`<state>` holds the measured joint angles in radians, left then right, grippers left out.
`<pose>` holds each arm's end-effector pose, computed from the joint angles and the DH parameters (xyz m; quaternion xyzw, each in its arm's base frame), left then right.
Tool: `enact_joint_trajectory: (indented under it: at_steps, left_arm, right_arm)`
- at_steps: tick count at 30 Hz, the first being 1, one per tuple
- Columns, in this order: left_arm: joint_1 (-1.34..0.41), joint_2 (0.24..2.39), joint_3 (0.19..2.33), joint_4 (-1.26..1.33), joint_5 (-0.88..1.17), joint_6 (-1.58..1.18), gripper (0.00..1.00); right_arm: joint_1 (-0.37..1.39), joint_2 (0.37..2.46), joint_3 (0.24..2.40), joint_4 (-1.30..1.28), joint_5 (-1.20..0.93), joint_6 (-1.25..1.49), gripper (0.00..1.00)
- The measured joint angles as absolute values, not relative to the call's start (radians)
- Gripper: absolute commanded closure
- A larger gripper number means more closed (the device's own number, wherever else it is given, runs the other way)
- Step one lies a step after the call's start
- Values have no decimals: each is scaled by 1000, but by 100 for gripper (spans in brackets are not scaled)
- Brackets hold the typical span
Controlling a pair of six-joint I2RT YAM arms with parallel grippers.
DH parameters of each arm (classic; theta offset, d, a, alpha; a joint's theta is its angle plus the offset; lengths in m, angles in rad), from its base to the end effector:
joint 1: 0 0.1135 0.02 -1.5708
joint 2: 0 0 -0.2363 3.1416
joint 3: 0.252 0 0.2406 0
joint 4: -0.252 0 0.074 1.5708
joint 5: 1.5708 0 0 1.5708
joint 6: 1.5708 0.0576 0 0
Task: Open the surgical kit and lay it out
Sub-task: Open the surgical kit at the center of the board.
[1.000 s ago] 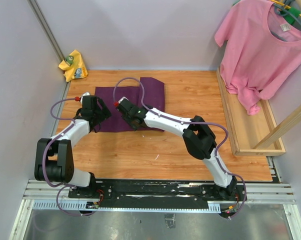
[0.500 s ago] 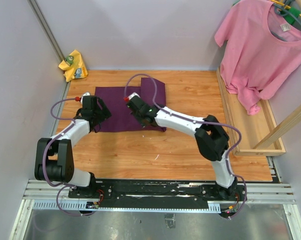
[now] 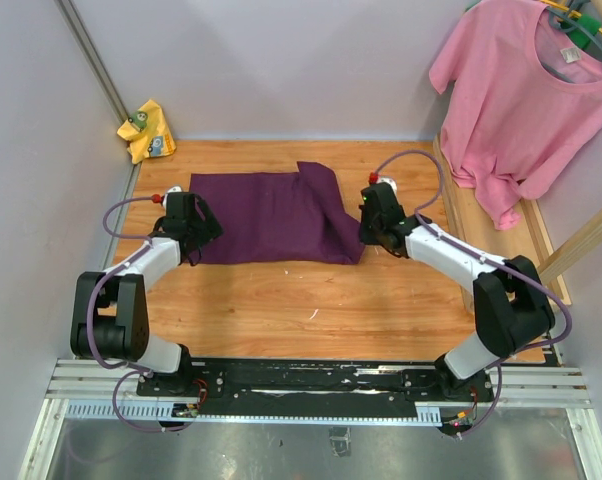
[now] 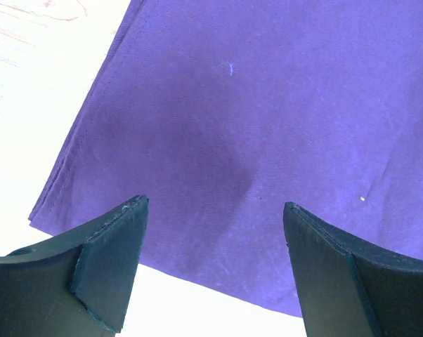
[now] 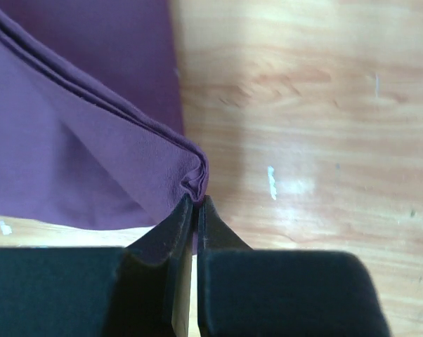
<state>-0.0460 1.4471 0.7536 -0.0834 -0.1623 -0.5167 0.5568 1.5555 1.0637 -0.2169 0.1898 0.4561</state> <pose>0.3018 -0.0046 0.1535 -0.2448 0.8866 -0.0352 0.3909 0.3022 0.1753 0.2076 -0.0060 0.9053 0.1265 0.4055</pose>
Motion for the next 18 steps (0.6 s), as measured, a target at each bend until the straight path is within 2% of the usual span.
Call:
enact_joint_trajectory:
  at_steps: [5, 14, 16, 18]
  left_arm:
    - [-46, 1449, 756, -84, -163, -516, 18]
    - [-46, 1449, 768, -84, -168, -505, 18]
    - [-46, 1451, 768, -84, -170, -503, 18]
    - [-46, 1454, 768, -84, -171, -501, 18]
  right_arm:
    - [462, 1552, 942, -194, 130, 548, 99]
    - [330, 1556, 875, -127, 24, 622, 98]
    - [306, 1556, 862, -117, 5, 630, 95]
    - [280, 1556, 849, -109, -13, 636, 86]
